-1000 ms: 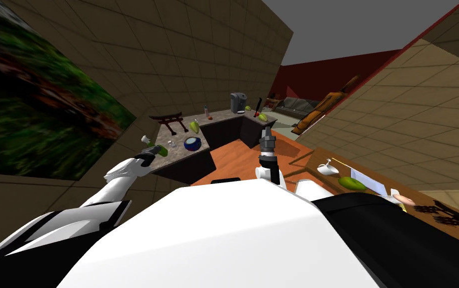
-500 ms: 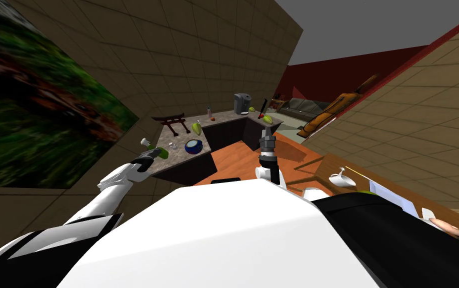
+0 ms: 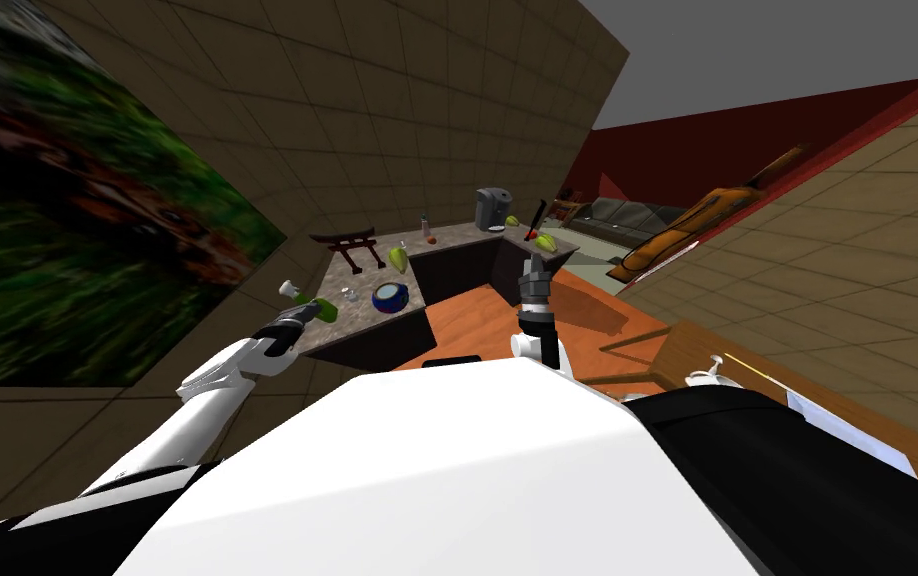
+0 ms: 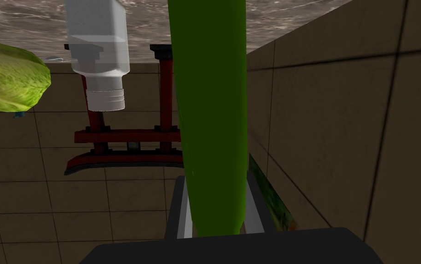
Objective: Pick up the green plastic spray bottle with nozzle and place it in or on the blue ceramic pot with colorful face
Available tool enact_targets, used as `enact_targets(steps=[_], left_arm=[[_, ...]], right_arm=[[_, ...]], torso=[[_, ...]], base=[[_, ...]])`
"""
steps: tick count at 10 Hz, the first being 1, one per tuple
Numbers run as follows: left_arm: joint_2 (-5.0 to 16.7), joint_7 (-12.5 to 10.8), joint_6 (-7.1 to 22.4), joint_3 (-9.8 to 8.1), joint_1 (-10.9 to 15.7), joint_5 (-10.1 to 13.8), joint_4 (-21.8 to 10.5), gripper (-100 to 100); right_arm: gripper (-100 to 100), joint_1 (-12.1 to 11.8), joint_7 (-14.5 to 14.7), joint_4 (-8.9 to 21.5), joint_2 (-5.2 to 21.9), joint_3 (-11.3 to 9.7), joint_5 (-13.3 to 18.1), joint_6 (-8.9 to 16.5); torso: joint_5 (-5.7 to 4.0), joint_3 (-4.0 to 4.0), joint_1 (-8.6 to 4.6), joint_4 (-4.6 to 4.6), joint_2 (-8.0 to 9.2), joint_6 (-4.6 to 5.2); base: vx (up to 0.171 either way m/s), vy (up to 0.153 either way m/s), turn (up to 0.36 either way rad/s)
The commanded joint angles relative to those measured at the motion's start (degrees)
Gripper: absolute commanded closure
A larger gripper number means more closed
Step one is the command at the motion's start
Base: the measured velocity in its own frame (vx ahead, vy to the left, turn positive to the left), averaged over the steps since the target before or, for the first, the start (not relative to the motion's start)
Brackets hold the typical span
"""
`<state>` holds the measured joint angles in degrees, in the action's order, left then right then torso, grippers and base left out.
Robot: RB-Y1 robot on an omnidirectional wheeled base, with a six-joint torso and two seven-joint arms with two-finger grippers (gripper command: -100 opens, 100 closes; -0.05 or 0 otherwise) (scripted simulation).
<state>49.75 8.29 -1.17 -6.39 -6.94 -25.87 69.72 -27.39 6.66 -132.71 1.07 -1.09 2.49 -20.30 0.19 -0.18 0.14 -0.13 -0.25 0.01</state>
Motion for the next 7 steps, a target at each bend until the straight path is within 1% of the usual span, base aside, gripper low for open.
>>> enact_targets(steps=[1,2,3,4,5,6,7], left_arm=[[0.02,1.59,0.02,-1.14,-2.86,2.11,2.86,100],[0.02,1.59,0.02,-1.14,-4.65,2.11,4.80,100],[0.02,1.59,0.02,-1.14,-5.32,2.11,5.90,100],[-0.06,3.25,-0.12,-2.46,-7.39,4.03,7.52,100],[-0.06,3.25,-0.12,-2.46,-9.18,4.03,9.28,100],[-0.06,3.25,-0.12,-2.46,-9.67,4.03,10.53,100],[-0.15,4.92,-0.26,-3.79,-11.95,5.95,12.23,100]], right_arm=[[0,0.00,0.00,0.00,0.00,0.00,0.00,0.00],[0,-0.01,0.00,0.00,0.00,0.00,0.00,0.00],[0,-0.01,0.00,0.00,0.00,0.00,0.00,0.00],[0,0.00,0.00,0.00,0.00,0.00,0.00,0.00],[0,-0.01,0.00,0.00,0.00,0.00,0.00,0.00],[0,0.00,0.00,0.00,0.00,0.00,0.00,0.00],[0,0.00,0.00,0.00,0.00,0.00,0.00,0.00]], torso=[[0.00,0.00,0.00,0.00,0.00,0.00],[0.01,-0.04,0.00,-0.02,-0.07,-0.07],[0.01,-0.09,-0.06,-0.04,-0.14,0.02],[0.02,-0.05,-0.08,-0.03,-0.07,0.11],[0.03,-0.07,-0.07,-0.05,-0.11,0.02],[0.04,-0.11,-0.07,-0.07,-0.16,0.08],[0.04,-0.09,-0.08,-0.05,-0.12,0.17]], base=[[0.086,0.001,0.124],[0.104,-0.017,0.097],[0.051,-0.015,-0.002],[0.081,-0.010,0.114],[0.096,-0.013,0.105],[0.054,-0.011,0.011],[0.107,-0.005,0.102]])
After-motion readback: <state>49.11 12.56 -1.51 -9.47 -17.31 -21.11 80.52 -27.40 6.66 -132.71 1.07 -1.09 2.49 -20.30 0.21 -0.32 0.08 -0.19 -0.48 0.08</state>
